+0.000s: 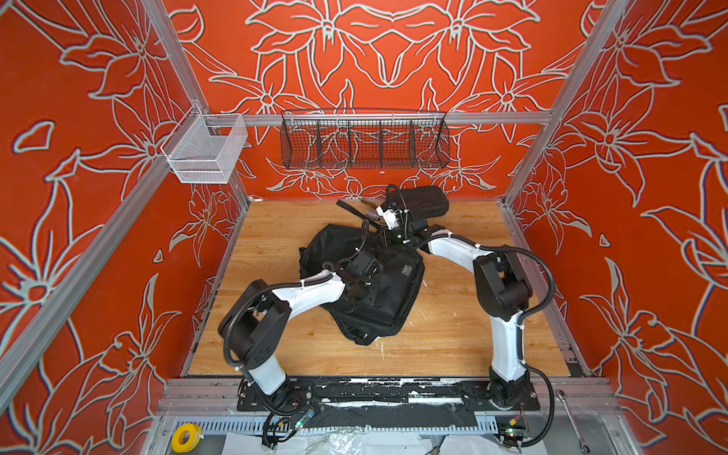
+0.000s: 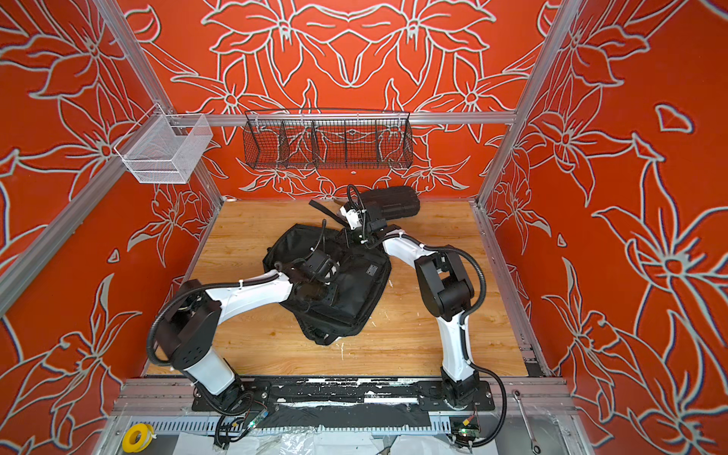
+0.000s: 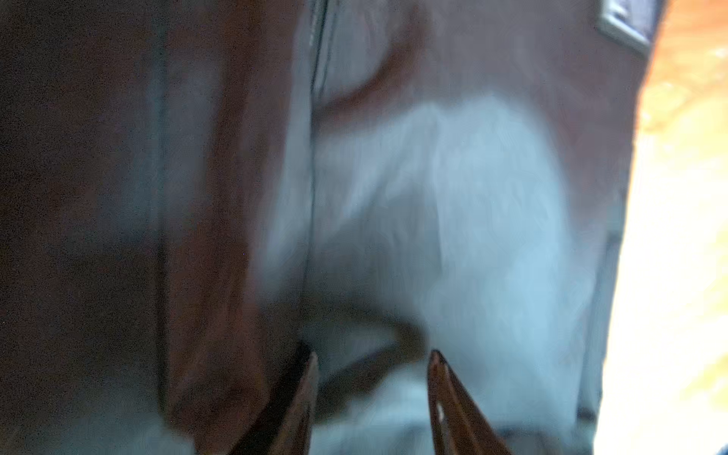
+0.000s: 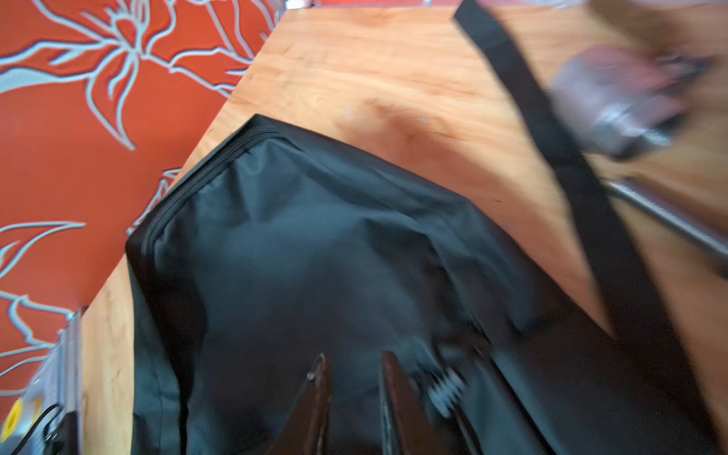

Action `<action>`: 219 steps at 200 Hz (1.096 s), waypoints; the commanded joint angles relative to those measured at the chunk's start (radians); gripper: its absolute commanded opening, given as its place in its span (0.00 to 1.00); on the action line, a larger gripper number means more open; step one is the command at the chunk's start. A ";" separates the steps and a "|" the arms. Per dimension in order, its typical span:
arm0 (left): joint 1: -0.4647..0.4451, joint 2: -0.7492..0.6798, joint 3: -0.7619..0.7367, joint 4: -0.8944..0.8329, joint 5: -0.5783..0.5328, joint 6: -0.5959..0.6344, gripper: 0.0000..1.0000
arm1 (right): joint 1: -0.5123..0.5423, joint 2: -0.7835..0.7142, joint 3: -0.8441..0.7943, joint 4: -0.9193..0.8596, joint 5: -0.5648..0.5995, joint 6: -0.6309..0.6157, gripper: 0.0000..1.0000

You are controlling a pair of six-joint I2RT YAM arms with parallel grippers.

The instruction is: Pack the student bag

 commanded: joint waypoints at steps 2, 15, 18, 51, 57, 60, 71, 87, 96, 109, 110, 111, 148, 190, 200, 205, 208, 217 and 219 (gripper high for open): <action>-0.005 -0.102 -0.021 0.026 -0.042 0.011 0.48 | 0.016 0.074 0.067 -0.099 -0.046 -0.007 0.20; -0.005 -0.136 -0.032 0.013 -0.069 0.008 0.49 | 0.017 0.076 0.053 -0.135 -0.028 -0.001 0.17; -0.004 -0.144 -0.034 0.009 -0.075 0.005 0.49 | 0.016 0.073 0.044 -0.139 -0.020 -0.002 0.15; 0.036 -0.197 -0.076 -0.001 -0.095 -0.036 0.51 | 0.014 -0.010 -0.111 -0.117 0.033 -0.009 0.14; 0.050 -0.203 -0.086 0.004 -0.085 -0.046 0.51 | 0.014 -0.015 -0.125 -0.125 0.046 -0.013 0.13; 0.057 -0.206 -0.089 0.007 -0.079 -0.048 0.51 | 0.014 -0.017 -0.130 -0.131 0.053 -0.015 0.14; 0.077 -0.210 -0.102 0.016 -0.066 -0.061 0.51 | 0.010 -0.018 -0.148 -0.147 0.087 -0.016 0.14; 0.095 -0.207 -0.106 0.022 -0.045 -0.066 0.51 | 0.002 -0.023 -0.172 -0.143 0.126 -0.004 0.14; 0.098 -0.198 -0.102 0.023 -0.045 -0.066 0.51 | 0.000 -0.029 -0.193 -0.113 0.129 0.001 0.16; 0.098 -0.177 -0.092 0.028 -0.036 -0.066 0.51 | 0.000 -0.038 -0.203 -0.082 0.129 -0.004 0.18; 0.097 -0.176 -0.090 0.028 -0.036 -0.066 0.51 | -0.001 -0.039 -0.203 -0.081 0.128 -0.004 0.18; 0.098 -0.173 -0.089 0.028 -0.036 -0.067 0.51 | -0.001 -0.041 -0.203 -0.079 0.128 -0.005 0.19; 0.100 -0.202 -0.065 0.023 -0.068 -0.050 0.51 | -0.024 -0.196 -0.251 0.035 0.142 -0.011 0.27; 0.201 -0.367 -0.058 -0.010 -0.125 0.007 0.52 | -0.076 -0.408 -0.302 -0.021 0.320 -0.117 0.37; 0.234 -0.408 -0.062 -0.015 -0.147 0.030 0.54 | -0.082 -0.461 -0.331 -0.035 0.387 -0.168 0.40; 0.251 -0.430 -0.065 -0.016 -0.163 0.041 0.54 | -0.085 -0.488 -0.346 -0.039 0.429 -0.191 0.41; 0.260 -0.442 -0.068 -0.016 -0.174 0.049 0.55 | -0.087 -0.506 -0.358 -0.039 0.458 -0.203 0.42; 0.294 -0.473 -0.078 -0.015 -0.210 0.068 0.58 | -0.093 -0.557 -0.397 -0.037 0.525 -0.236 0.49; 0.301 -0.481 -0.082 -0.013 -0.218 0.071 0.58 | -0.094 -0.567 -0.407 -0.032 0.542 -0.243 0.51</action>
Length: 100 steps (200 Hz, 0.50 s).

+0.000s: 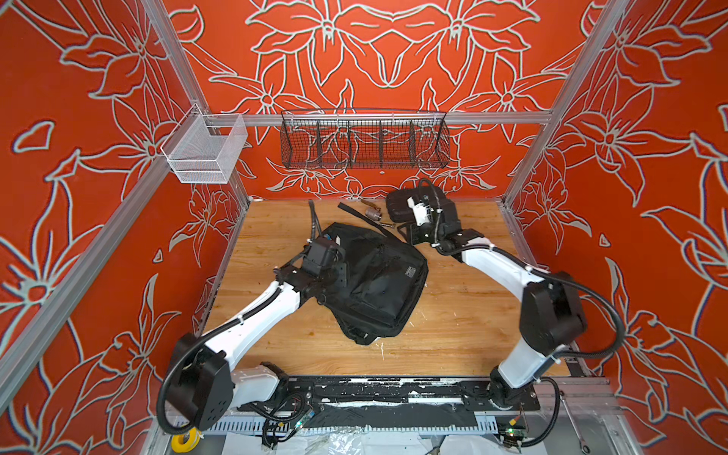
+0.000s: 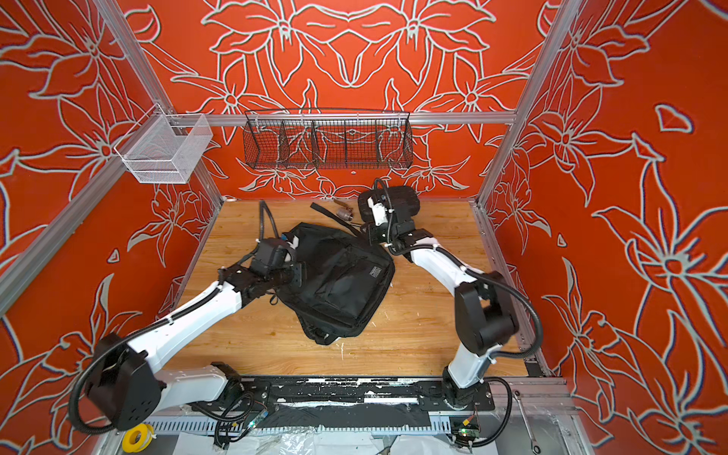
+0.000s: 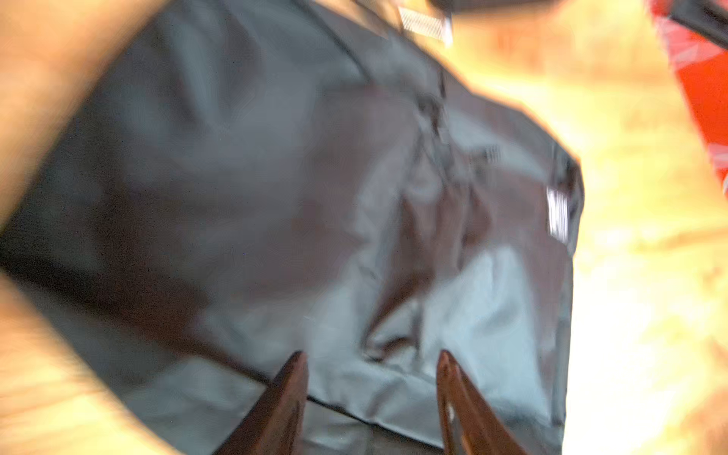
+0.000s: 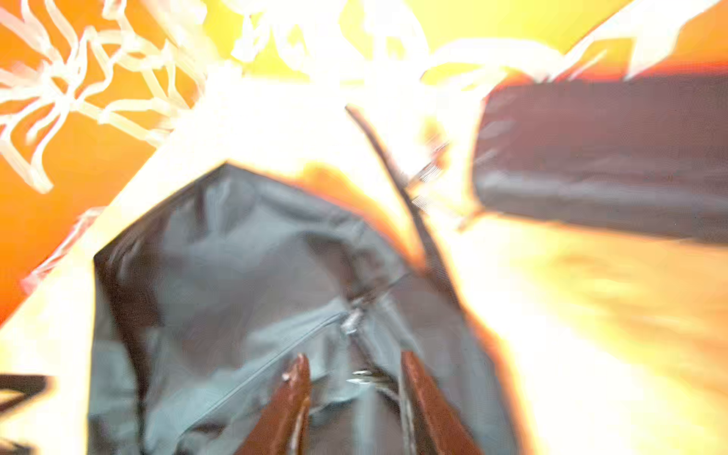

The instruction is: Pack the student bag

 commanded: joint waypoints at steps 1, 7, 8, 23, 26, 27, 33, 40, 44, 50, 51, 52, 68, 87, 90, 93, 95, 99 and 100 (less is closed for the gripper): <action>0.069 -0.080 -0.005 -0.018 -0.101 0.068 0.58 | -0.009 -0.102 -0.095 -0.016 0.230 -0.136 0.52; 0.099 -0.099 -0.017 -0.007 -0.110 0.079 0.60 | -0.014 -0.134 -0.127 -0.004 0.269 -0.154 0.58; 0.104 -0.103 -0.019 -0.005 -0.111 0.082 0.60 | -0.015 -0.140 -0.133 -0.001 0.275 -0.157 0.59; 0.196 -0.137 -0.068 0.043 -0.121 0.101 0.67 | -0.026 -0.210 -0.206 0.011 0.390 -0.184 0.79; 0.216 -0.142 -0.080 0.051 -0.134 0.098 0.69 | -0.027 -0.223 -0.220 0.014 0.416 -0.180 0.84; 0.222 -0.143 -0.082 0.055 -0.136 0.097 0.70 | -0.028 -0.226 -0.227 0.015 0.425 -0.177 0.85; 0.261 -0.148 -0.097 0.062 -0.143 0.095 0.71 | -0.030 -0.249 -0.259 0.022 0.506 -0.168 0.97; 0.301 -0.151 -0.115 0.073 -0.143 0.106 0.72 | -0.033 -0.274 -0.298 0.026 0.576 -0.158 0.97; 0.321 -0.151 -0.126 0.078 -0.152 0.110 0.74 | -0.036 -0.288 -0.317 0.030 0.606 -0.158 0.97; 0.349 -0.151 -0.141 0.086 -0.173 0.110 0.76 | -0.040 -0.307 -0.359 0.042 0.639 -0.162 0.97; 0.353 -0.152 -0.143 0.089 -0.175 0.109 0.76 | -0.042 -0.310 -0.366 0.043 0.642 -0.162 0.97; 0.357 -0.151 -0.147 0.091 -0.177 0.110 0.76 | -0.043 -0.311 -0.372 0.046 0.647 -0.162 0.97; 0.408 -0.151 -0.214 0.157 -0.229 0.127 0.79 | -0.079 -0.358 -0.476 0.082 0.693 -0.130 0.97; 0.443 -0.145 -0.311 0.299 -0.282 0.164 0.79 | -0.146 -0.403 -0.592 0.151 0.659 -0.072 0.97; 0.447 -0.143 -0.327 0.324 -0.288 0.165 0.80 | -0.151 -0.407 -0.617 0.185 0.653 -0.071 0.97; 0.451 -0.139 -0.343 0.352 -0.289 0.168 0.80 | -0.155 -0.409 -0.638 0.209 0.652 -0.072 0.97; 0.452 -0.136 -0.351 0.370 -0.289 0.171 0.80 | -0.160 -0.409 -0.644 0.223 0.653 -0.075 0.97; 0.456 -0.128 -0.369 0.402 -0.289 0.177 0.80 | -0.165 -0.408 -0.670 0.267 0.651 -0.078 0.97; 0.456 -0.125 -0.373 0.410 -0.289 0.177 0.80 | -0.166 -0.409 -0.676 0.272 0.650 -0.079 0.97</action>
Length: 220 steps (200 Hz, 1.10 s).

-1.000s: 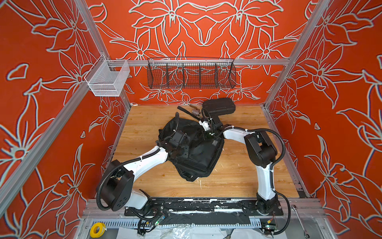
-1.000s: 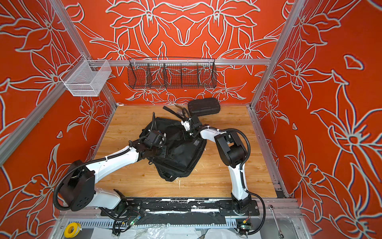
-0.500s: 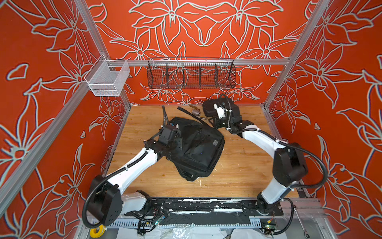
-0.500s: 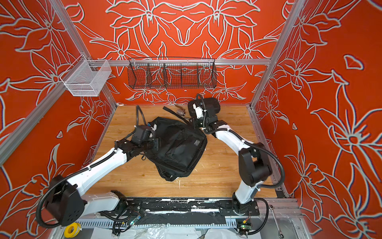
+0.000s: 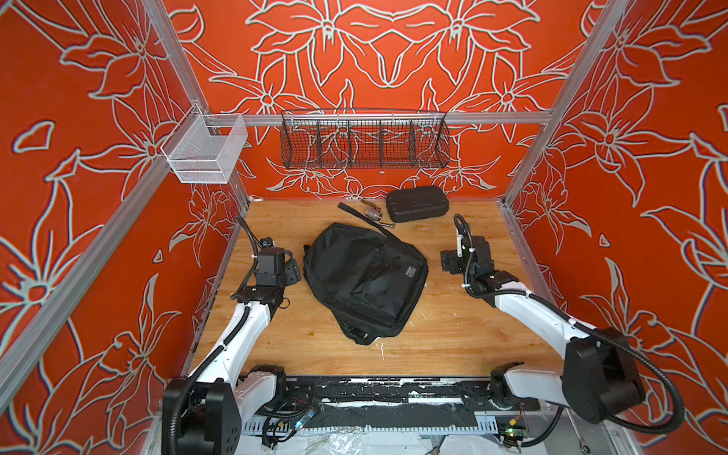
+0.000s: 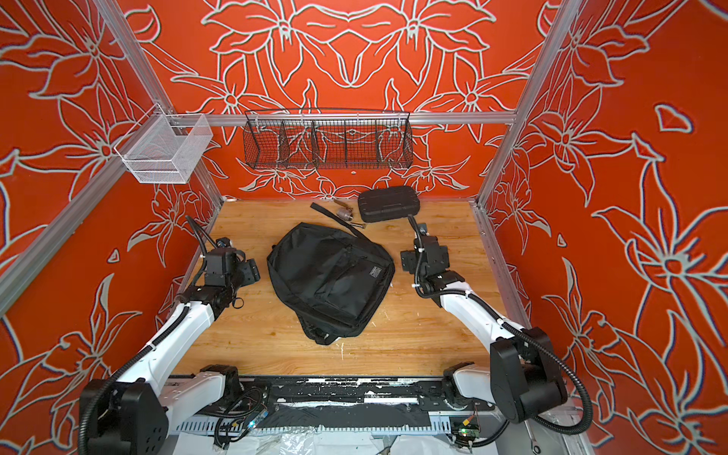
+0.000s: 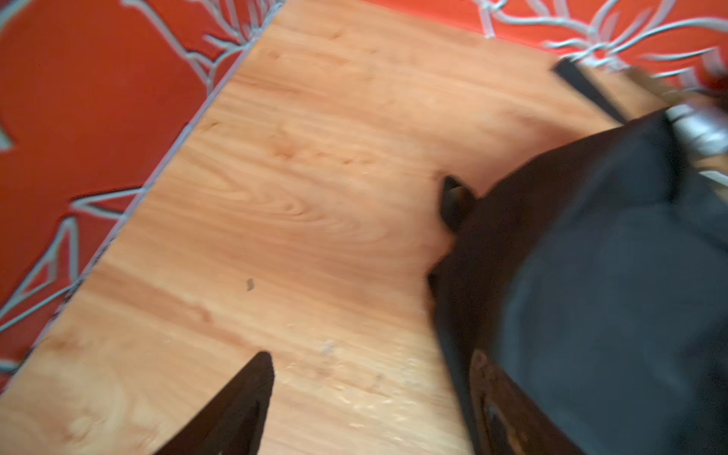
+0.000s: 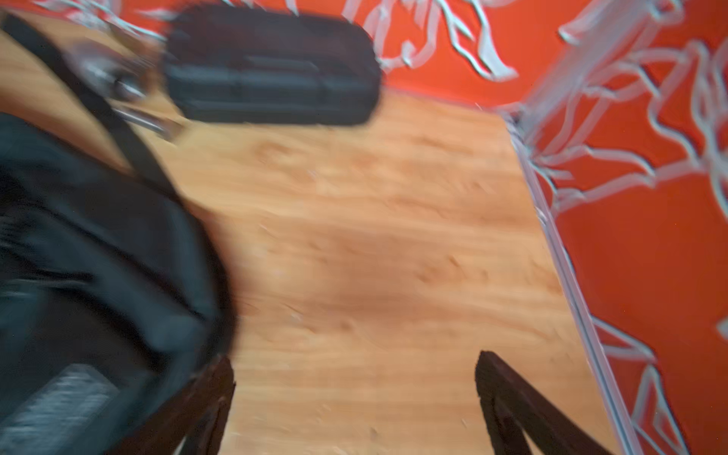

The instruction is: Pack the student bag

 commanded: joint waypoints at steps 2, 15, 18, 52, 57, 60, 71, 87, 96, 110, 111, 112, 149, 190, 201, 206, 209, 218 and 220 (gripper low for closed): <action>0.025 0.028 -0.090 0.225 -0.071 0.050 0.80 | -0.047 -0.033 -0.119 0.191 0.060 0.026 0.97; 0.032 0.067 -0.132 0.325 -0.057 0.053 0.81 | -0.068 -0.017 -0.165 0.277 0.016 0.008 0.97; 0.035 0.080 -0.143 0.349 -0.053 0.054 0.81 | -0.071 -0.012 -0.151 0.240 0.011 0.007 0.97; 0.034 0.216 -0.194 0.570 0.027 0.061 0.81 | -0.090 0.074 -0.197 0.406 0.015 -0.078 0.97; 0.032 0.227 -0.188 0.569 0.041 0.072 0.81 | -0.097 0.082 -0.227 0.463 0.007 -0.079 0.97; 0.030 0.231 -0.184 0.564 0.050 0.078 0.81 | -0.101 0.084 -0.241 0.491 0.000 -0.077 0.97; 0.030 0.241 -0.190 0.585 0.094 0.102 0.81 | -0.116 0.083 -0.278 0.547 -0.029 -0.075 0.97; 0.029 0.244 -0.230 0.654 0.118 0.116 0.81 | -0.137 0.086 -0.304 0.599 -0.062 -0.070 0.97; 0.029 0.248 -0.251 0.688 0.125 0.118 0.81 | -0.156 0.095 -0.308 0.611 -0.101 -0.064 0.97; 0.031 0.249 -0.255 0.697 0.138 0.124 0.81 | -0.184 0.118 -0.302 0.616 -0.154 -0.050 0.97; 0.030 0.249 -0.255 0.696 0.138 0.124 0.81 | -0.186 0.119 -0.302 0.616 -0.158 -0.048 0.97; 0.030 0.249 -0.255 0.695 0.138 0.125 0.81 | -0.188 0.120 -0.302 0.617 -0.161 -0.048 0.97; 0.026 0.263 -0.240 0.684 0.313 0.221 0.82 | -0.246 0.143 -0.348 0.705 -0.355 -0.063 0.97; 0.019 0.275 -0.220 0.663 0.268 0.205 0.97 | -0.268 0.155 -0.370 0.763 -0.421 -0.066 0.97; 0.020 0.274 -0.219 0.660 0.257 0.200 0.97 | -0.267 0.150 -0.366 0.747 -0.421 -0.069 0.97; 0.020 0.274 -0.220 0.661 0.257 0.200 0.97 | -0.267 0.154 -0.368 0.755 -0.423 -0.069 0.97; 0.021 0.275 -0.218 0.659 0.257 0.200 0.97 | -0.267 0.155 -0.369 0.757 -0.422 -0.069 0.97; 0.020 0.276 -0.217 0.658 0.257 0.200 0.97 | -0.266 0.153 -0.365 0.746 -0.423 -0.070 0.98; 0.019 0.275 -0.217 0.658 0.258 0.200 0.97 | -0.266 0.153 -0.364 0.746 -0.424 -0.070 0.98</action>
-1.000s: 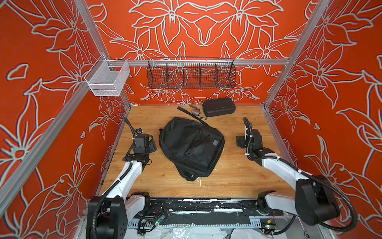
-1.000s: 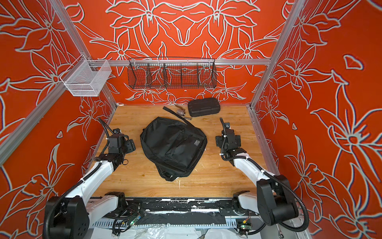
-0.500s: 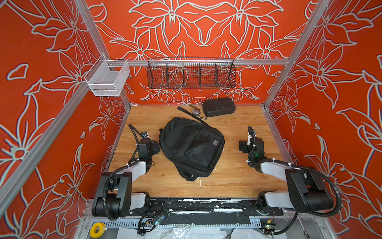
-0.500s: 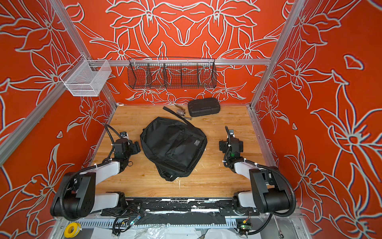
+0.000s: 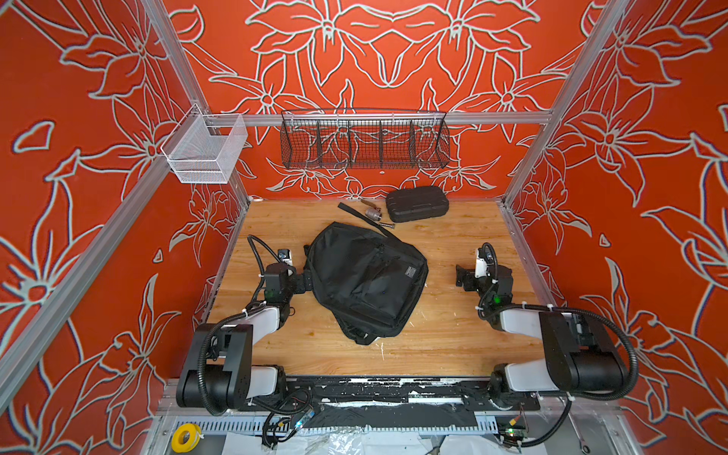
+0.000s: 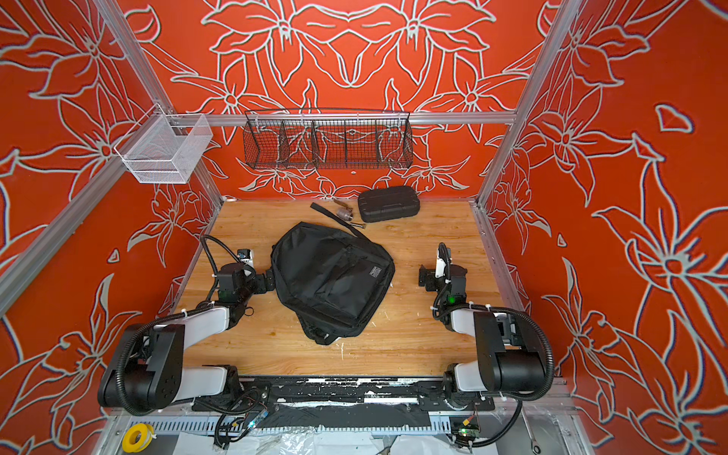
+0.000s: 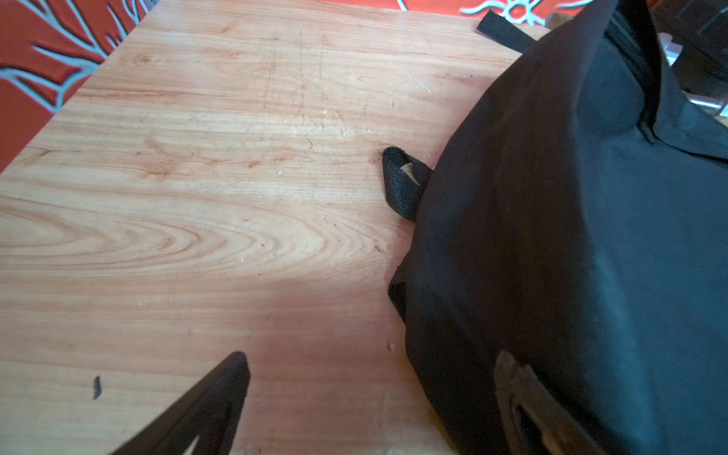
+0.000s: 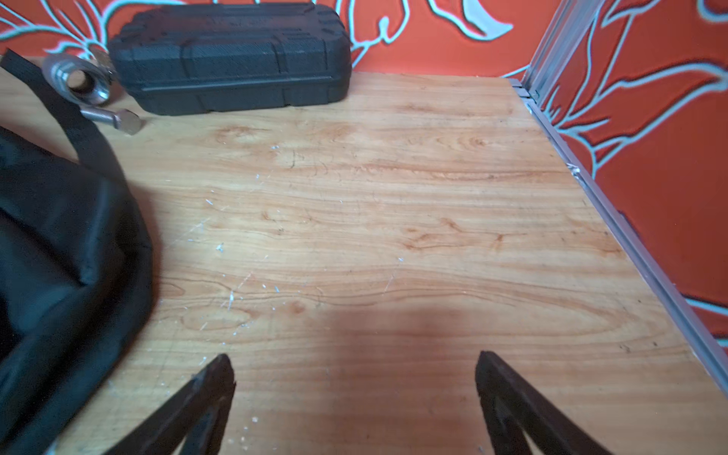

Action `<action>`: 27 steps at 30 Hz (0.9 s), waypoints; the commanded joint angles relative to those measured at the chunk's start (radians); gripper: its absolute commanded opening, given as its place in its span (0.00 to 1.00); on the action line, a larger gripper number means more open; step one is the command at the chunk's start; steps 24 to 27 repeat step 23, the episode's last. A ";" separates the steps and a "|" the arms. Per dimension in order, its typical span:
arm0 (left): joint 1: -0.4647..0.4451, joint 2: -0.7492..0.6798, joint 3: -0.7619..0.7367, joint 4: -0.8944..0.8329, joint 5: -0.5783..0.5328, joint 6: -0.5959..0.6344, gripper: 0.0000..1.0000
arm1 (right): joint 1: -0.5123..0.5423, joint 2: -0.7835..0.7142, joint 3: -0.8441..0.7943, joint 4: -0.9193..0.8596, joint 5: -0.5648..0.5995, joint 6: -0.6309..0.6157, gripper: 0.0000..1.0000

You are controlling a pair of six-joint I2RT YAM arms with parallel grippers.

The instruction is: Pack the student bag

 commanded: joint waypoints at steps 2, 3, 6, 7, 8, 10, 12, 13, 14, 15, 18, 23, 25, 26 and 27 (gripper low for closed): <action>-0.006 0.009 0.020 0.009 0.001 0.009 0.97 | -0.001 0.006 -0.001 0.036 -0.040 -0.017 0.98; -0.006 0.008 0.019 0.011 -0.002 0.008 0.97 | -0.001 0.004 0.000 0.032 -0.040 -0.017 0.98; -0.006 0.009 0.020 0.010 -0.001 0.009 0.97 | -0.002 0.006 0.001 0.031 -0.040 -0.016 0.98; -0.006 0.009 0.020 0.010 0.000 0.009 0.97 | -0.002 0.006 0.000 0.033 -0.040 -0.017 0.98; -0.005 0.011 0.020 0.008 0.000 0.009 0.97 | -0.001 0.004 0.000 0.033 -0.040 -0.016 0.98; -0.006 0.011 0.020 0.008 0.000 0.009 0.97 | -0.001 0.004 0.000 0.034 -0.040 -0.017 0.97; -0.006 0.011 0.020 0.008 -0.002 0.009 0.97 | -0.001 0.004 -0.001 0.033 -0.040 -0.019 0.97; -0.005 0.011 0.021 0.008 -0.001 0.009 0.97 | -0.003 0.004 -0.002 0.034 -0.040 -0.019 0.97; -0.006 0.013 0.021 0.008 -0.001 0.009 0.97 | -0.002 0.004 -0.002 0.034 -0.041 -0.018 0.97; -0.006 0.017 0.026 0.006 -0.001 0.009 0.97 | -0.002 0.003 -0.002 0.033 -0.040 -0.018 0.97; -0.006 0.018 0.027 0.003 0.000 0.009 0.97 | -0.001 0.003 -0.002 0.034 -0.038 -0.018 0.97; -0.006 0.010 0.019 0.010 -0.003 0.009 0.97 | -0.003 -0.001 -0.003 0.036 -0.038 -0.018 0.97; -0.006 0.010 0.019 0.010 -0.003 0.009 0.97 | -0.003 -0.001 -0.003 0.036 -0.038 -0.018 0.97; -0.006 0.010 0.019 0.010 -0.003 0.009 0.97 | -0.003 -0.001 -0.003 0.036 -0.038 -0.018 0.97; -0.006 0.010 0.019 0.010 -0.003 0.009 0.97 | -0.003 -0.001 -0.003 0.036 -0.038 -0.018 0.97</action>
